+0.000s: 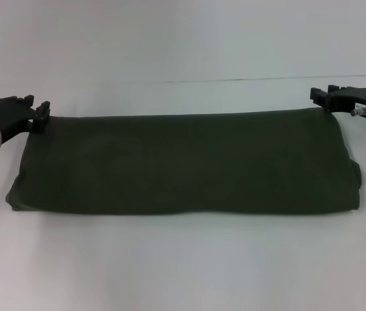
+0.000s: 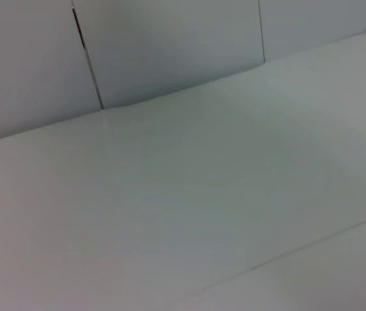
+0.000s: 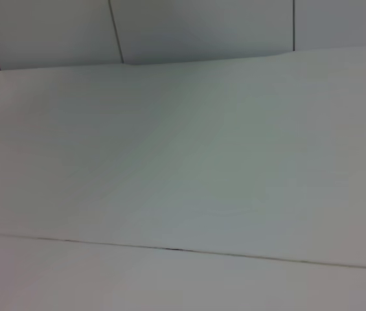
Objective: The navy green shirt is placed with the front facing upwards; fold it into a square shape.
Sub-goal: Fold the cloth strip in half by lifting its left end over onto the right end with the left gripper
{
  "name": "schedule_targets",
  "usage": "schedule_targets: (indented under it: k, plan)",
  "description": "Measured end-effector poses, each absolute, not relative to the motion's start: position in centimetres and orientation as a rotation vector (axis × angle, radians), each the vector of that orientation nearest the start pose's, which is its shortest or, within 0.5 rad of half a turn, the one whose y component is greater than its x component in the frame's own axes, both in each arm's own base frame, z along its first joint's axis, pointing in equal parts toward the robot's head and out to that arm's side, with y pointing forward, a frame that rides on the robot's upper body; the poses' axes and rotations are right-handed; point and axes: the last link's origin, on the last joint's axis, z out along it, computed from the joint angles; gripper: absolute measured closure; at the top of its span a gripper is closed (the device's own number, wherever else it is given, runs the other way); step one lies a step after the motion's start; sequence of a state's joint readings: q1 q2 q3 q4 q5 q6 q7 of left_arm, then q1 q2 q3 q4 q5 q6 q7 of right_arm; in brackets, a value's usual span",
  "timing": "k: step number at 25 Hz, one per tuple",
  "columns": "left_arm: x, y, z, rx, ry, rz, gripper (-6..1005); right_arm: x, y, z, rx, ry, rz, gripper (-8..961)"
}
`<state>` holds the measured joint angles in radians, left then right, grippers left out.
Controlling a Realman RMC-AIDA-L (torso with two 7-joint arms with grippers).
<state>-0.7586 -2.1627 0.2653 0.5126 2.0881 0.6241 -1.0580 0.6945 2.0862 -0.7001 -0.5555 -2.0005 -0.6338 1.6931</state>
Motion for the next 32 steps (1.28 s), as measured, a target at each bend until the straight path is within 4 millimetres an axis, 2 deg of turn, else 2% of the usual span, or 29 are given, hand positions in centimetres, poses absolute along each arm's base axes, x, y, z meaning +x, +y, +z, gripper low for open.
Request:
schedule_targets:
  k: [3, 8, 11, 13, 18, 23, 27, 32]
  plan:
    - [-30.8, 43.4, 1.1, -1.956, -0.653, -0.189, 777, 29.7, 44.0, 2.0, -1.940, 1.009, 0.373, 720]
    - [-30.6, 43.6, 1.7, -1.903, -0.701, -0.260, 557, 29.6, 43.6, 2.1, -1.960, 1.022, 0.404, 515]
    - [-30.8, 43.7, 2.4, -1.875, -0.758, -0.315, 449, 29.3, 43.1, 2.4, -1.994, 1.020, 0.454, 260]
    - [-30.8, 43.6, 2.8, -1.873, -0.798, -0.363, 377, 29.1, 42.5, 2.5, -2.024, 1.015, 0.498, 250]
    - [-31.2, 42.0, 4.4, -1.920, -0.896, -0.557, 377, 28.9, 40.6, 2.7, -2.118, 0.959, 0.586, 235]
    - [-31.7, 38.8, 6.3, -2.019, -0.931, -0.683, 378, 29.4, 38.8, 2.8, -2.150, 0.931, 0.662, 236]
    - [-33.0, 35.6, 7.2, -2.116, -0.972, -0.632, 378, 29.8, 38.0, 2.7, -2.154, 0.938, 0.691, 236]
    - [-35.7, 32.9, 8.2, -2.087, -1.123, -0.514, 379, 29.6, 37.6, 2.4, -2.177, 0.931, 0.704, 237]
